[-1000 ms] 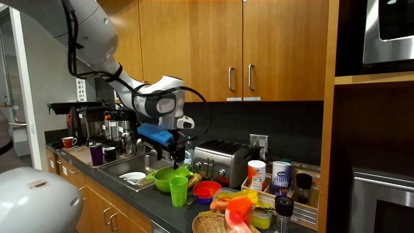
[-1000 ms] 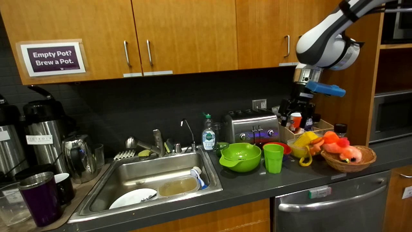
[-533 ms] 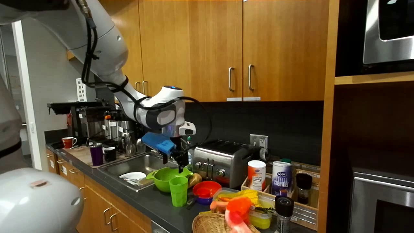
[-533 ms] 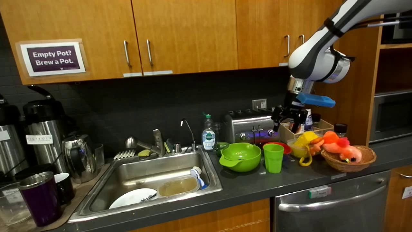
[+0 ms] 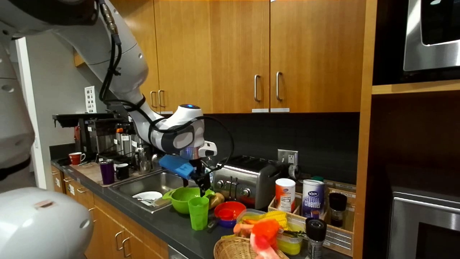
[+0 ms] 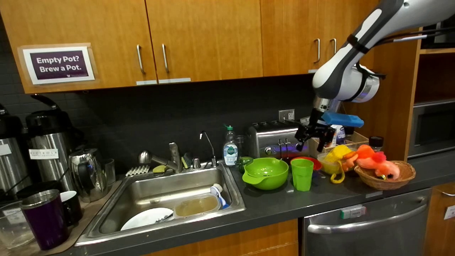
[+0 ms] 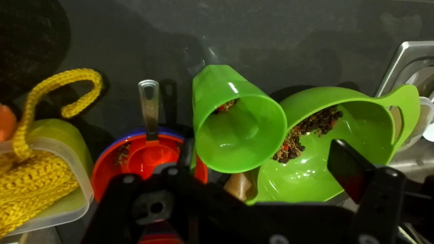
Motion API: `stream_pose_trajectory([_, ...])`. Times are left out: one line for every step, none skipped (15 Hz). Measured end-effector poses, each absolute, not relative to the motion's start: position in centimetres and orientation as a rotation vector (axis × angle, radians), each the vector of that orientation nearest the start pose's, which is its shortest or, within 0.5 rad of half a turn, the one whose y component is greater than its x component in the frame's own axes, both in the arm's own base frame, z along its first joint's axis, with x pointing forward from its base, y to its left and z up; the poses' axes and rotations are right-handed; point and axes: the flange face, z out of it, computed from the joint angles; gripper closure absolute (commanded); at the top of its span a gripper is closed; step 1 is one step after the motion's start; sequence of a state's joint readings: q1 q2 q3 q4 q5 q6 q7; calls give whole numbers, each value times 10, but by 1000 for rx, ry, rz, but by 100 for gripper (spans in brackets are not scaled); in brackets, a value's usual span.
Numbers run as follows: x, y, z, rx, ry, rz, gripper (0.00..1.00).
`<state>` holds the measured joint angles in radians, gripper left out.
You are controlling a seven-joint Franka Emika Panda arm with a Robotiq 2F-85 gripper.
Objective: Put the beans in the green cup into the green bowl
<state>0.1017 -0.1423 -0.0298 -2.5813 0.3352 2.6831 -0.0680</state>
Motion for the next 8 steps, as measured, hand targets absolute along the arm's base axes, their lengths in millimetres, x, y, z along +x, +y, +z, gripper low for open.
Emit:
stream_pose_trajectory([458, 21, 333, -2928, 209, -353, 0])
stream_pose_trajectory([458, 19, 333, -2934, 207, -354, 0])
stream_pose_trajectory([458, 17, 334, -2941, 204, -356, 0])
stream_pose_trajectory([458, 14, 334, -2948, 201, -358, 0])
stream_pose_trajectory([458, 12, 334, -2953, 199, -360, 0])
stream_pose_trajectory([458, 9, 334, -2960, 197, -361, 0])
stream_pose_trajectory([458, 8, 334, -2965, 196, -362, 0])
stream_pose_trajectory([458, 6, 334, -2972, 193, -362, 0])
